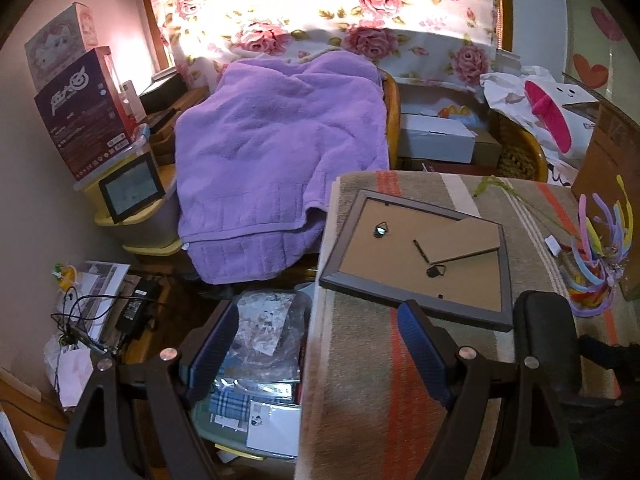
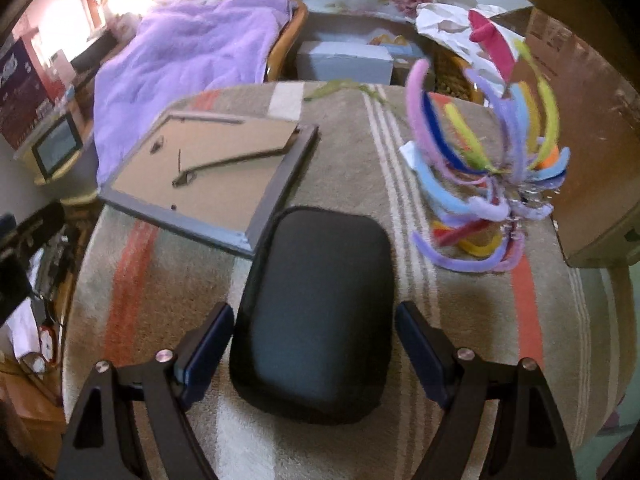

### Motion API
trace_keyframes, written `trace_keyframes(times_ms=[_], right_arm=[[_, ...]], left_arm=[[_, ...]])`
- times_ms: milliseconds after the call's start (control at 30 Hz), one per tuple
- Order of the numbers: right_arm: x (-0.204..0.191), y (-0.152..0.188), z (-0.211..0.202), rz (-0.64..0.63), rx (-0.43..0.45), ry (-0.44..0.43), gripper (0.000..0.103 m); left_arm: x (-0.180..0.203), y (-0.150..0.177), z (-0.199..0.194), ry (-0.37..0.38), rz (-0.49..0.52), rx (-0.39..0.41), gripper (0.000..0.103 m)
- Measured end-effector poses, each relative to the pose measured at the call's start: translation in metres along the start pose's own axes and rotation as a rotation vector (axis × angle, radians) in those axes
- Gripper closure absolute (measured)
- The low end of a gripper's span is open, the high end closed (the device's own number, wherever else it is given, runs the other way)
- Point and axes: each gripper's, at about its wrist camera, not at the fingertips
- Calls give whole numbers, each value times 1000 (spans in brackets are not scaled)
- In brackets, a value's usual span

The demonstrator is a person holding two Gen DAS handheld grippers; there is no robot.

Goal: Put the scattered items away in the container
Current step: 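Grasp the black zippered case with the right tool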

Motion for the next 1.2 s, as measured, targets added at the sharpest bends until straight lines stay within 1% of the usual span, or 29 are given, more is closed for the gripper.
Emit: trace_keyframes(times_ms=[100, 167, 333, 433, 533, 867, 1067, 1200], right_arm=[[1, 0, 15, 13, -56, -14, 14], [8, 2, 18, 60, -43, -34, 14], [7, -1, 20, 41, -8, -23, 14], [8, -2, 20, 44, 12, -20, 14], [9, -2, 19, 47, 31, -18, 18], [13, 4, 17, 75, 57, -20, 23], [23, 13, 4, 70, 75, 4, 23], [32, 18, -13, 45, 105, 15, 23]], left_arm=[[5, 1, 7, 6, 14, -9, 18], [7, 0, 11, 13, 26, -6, 18], [6, -3, 28, 28, 40, -25, 18], [3, -5, 35, 19, 41, -25, 18], [1, -8, 39, 17, 36, -21, 18], [6, -9, 44, 22, 52, -15, 18], [22, -10, 39, 65, 63, -13, 18], [44, -10, 36, 105, 85, -14, 18]])
Point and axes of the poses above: each gripper's, at about its wrist camera, not at the fingertips, and z roughly the way its jaws point, x to its right, y to its underside, and after that the axes turned 14 degrees about -z, right-handed
